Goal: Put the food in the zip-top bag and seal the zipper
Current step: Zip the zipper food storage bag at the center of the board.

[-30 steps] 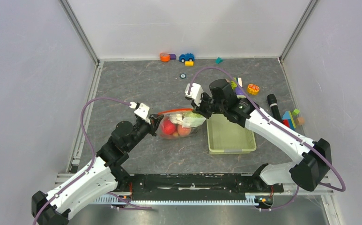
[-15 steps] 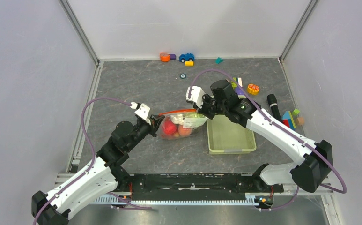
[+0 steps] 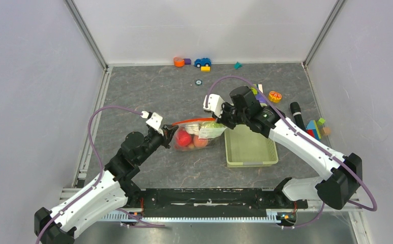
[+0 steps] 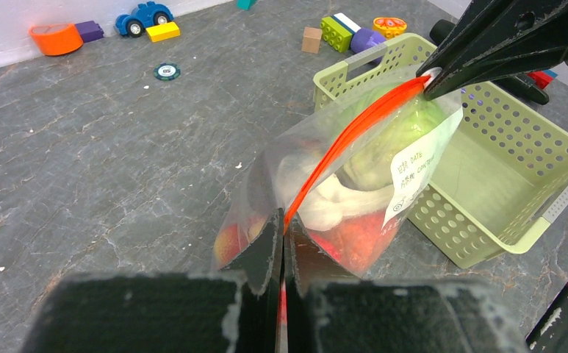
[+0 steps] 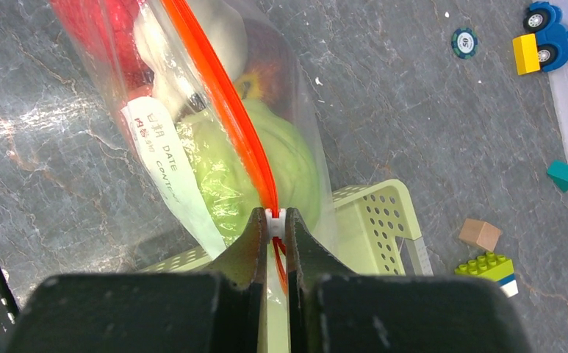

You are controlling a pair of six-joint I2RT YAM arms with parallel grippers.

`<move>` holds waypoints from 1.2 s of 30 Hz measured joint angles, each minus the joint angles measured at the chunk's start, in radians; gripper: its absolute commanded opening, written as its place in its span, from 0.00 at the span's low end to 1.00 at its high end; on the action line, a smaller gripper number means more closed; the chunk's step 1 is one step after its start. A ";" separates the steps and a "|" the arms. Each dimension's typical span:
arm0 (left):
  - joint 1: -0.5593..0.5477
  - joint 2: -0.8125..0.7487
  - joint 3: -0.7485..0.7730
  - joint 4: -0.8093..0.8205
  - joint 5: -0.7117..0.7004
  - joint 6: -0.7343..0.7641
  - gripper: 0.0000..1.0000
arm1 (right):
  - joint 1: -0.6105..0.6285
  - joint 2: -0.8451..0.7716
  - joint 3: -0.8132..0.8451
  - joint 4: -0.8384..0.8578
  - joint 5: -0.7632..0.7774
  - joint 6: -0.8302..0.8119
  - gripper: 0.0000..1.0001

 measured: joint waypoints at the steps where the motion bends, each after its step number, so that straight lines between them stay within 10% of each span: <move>1: 0.000 -0.001 0.000 0.000 0.000 0.000 0.02 | 0.000 0.000 0.000 -0.001 0.003 0.000 0.08; 36: 0.000 -0.002 -0.007 0.000 -0.031 0.000 0.02 | -0.041 0.000 0.020 -0.071 0.076 -0.014 0.12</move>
